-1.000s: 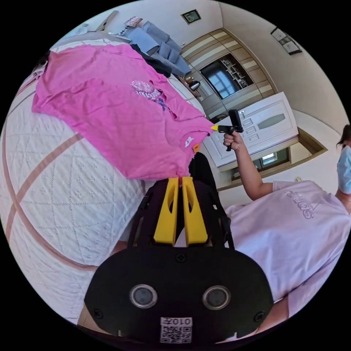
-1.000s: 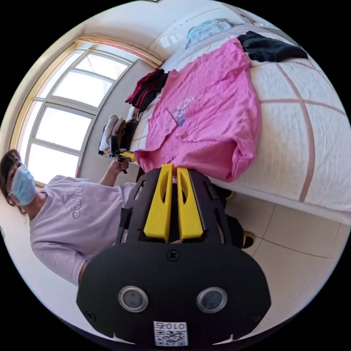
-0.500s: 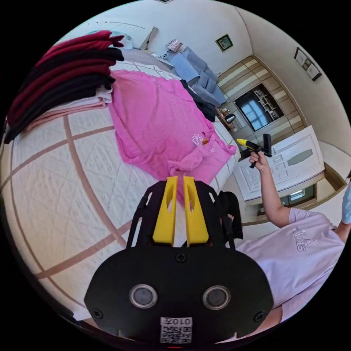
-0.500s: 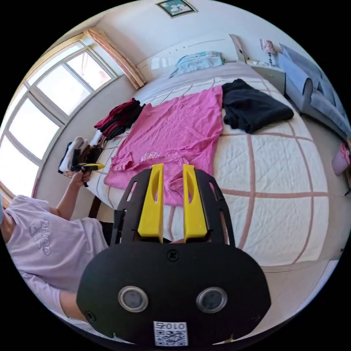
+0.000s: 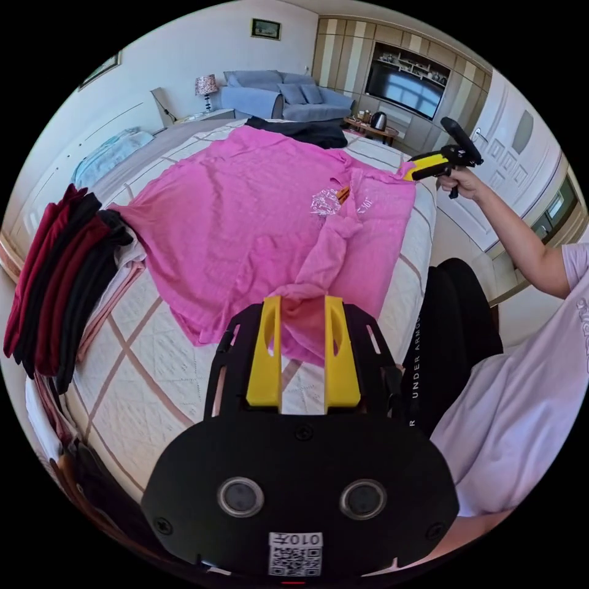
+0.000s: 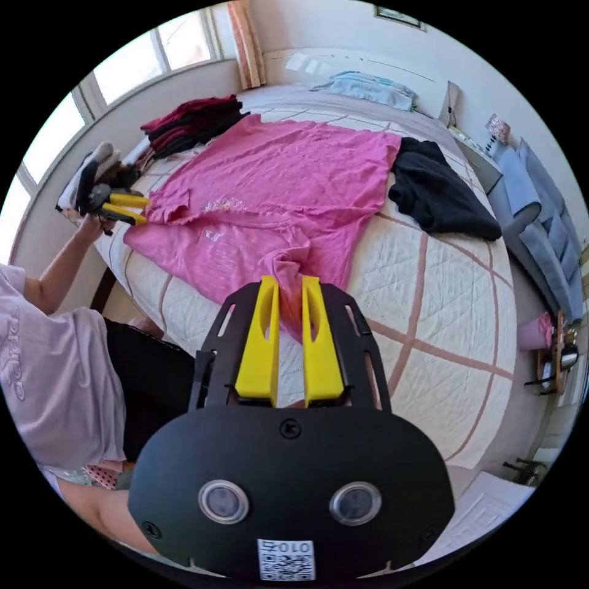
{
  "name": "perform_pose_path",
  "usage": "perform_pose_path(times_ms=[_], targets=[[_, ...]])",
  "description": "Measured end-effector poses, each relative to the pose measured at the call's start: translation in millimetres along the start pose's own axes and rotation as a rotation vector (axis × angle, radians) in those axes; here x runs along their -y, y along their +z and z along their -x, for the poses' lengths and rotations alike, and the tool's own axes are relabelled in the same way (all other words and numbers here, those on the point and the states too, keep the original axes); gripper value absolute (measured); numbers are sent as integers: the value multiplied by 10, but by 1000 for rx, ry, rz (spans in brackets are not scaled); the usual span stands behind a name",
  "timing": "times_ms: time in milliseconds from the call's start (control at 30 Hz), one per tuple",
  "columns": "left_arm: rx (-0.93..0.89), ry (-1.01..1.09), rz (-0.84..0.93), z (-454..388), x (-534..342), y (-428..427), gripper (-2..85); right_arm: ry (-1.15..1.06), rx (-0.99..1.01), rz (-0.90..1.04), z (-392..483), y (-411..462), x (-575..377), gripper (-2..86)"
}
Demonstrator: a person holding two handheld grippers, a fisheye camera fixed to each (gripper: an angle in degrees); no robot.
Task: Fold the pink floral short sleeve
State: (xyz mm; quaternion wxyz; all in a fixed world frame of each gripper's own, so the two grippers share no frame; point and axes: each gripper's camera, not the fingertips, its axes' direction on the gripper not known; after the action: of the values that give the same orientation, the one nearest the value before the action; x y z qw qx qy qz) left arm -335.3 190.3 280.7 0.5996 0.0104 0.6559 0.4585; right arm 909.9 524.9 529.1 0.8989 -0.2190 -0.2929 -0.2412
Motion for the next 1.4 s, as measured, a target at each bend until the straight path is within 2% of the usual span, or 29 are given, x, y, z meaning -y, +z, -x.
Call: perform_pose_path(times_ms=[100,167,233,333,433,567,700,800,900,967,1133,1200,1267,1400], targets=[[-11,-54,5,34,-28,10,100,331,94,20,-634,-5,-129,76],[-3,-68,-11,25,-59,-31,101,395,143,-16,-855,-20,-262,81],[23,-58,-16,-14,-74,-92,104,292,174,-107,-800,-146,-287,114],[52,-14,-35,-76,-76,-172,110,134,145,-85,-584,-140,-138,146],[19,20,-31,-87,-35,-123,121,102,106,25,-547,89,18,144],[6,-10,44,-119,-23,7,131,102,180,36,-476,185,64,109],[112,-143,7,-199,-197,-218,137,149,64,-17,-367,91,-61,73],[-10,-312,-7,-167,-399,-275,139,148,80,-15,-350,103,-130,93],[-59,-448,-20,-224,-638,-318,138,215,129,-11,-404,103,-203,124],[-91,-471,-35,-299,-728,-338,134,219,155,-15,-394,103,-247,128],[-99,-378,-8,-550,-671,-188,111,247,106,-24,-294,172,-277,115],[37,-336,18,-662,-602,-156,86,274,72,-31,-259,178,-283,91],[72,-295,36,-722,-547,-171,64,260,108,-3,-206,175,-271,66],[8,-177,12,-829,-468,-402,35,252,154,-15,-131,-45,-326,57]])
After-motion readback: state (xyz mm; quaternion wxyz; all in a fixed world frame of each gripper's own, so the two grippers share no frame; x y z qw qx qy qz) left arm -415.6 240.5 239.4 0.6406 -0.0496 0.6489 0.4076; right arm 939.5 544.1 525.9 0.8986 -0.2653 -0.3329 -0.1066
